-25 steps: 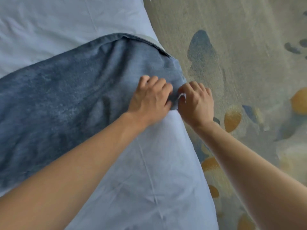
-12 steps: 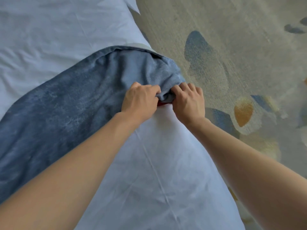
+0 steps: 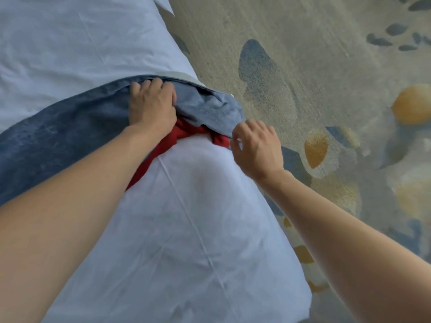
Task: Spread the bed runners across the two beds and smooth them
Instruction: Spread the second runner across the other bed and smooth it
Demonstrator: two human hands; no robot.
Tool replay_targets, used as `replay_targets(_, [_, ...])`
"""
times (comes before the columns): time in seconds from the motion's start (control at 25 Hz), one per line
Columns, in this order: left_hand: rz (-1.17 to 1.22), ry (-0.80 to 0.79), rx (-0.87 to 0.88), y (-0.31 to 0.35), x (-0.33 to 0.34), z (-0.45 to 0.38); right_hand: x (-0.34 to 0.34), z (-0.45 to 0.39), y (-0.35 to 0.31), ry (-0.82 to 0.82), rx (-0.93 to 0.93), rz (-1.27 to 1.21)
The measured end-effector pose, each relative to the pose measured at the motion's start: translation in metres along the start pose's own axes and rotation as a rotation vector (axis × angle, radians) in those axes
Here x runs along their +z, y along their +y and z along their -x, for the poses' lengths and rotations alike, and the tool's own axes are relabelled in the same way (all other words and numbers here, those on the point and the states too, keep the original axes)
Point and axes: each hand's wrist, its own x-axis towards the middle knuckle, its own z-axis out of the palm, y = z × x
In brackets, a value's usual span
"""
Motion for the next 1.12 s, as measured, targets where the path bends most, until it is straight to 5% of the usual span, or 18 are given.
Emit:
replay_targets(0.24, [-0.033,0.114,0.569,0.033,0.035,0.030,0.046,0.009,-0.008,-0.164,0.024,0.051])
replay_targets(0.4, [-0.217,0.055,0.543,0.028,0.042,0.032,0.060,-0.016,-0.006,-0.086,0.070,0.113])
replay_targets(0.56, [-0.066,0.086,0.546,0.033,0.036,0.012,0.063,-0.027,0.002,-0.061,0.087,0.119])
replay_targets(1.0, [0.521,-0.862,0.340,0.085,-0.018,0.033,-0.031,0.097,0.068,-0.120,0.217,0.105])
replay_targets(1.12, [0.426,-0.848,0.271,0.094,0.004,0.046,-0.026,0.134,0.073,-0.191,0.243,0.092])
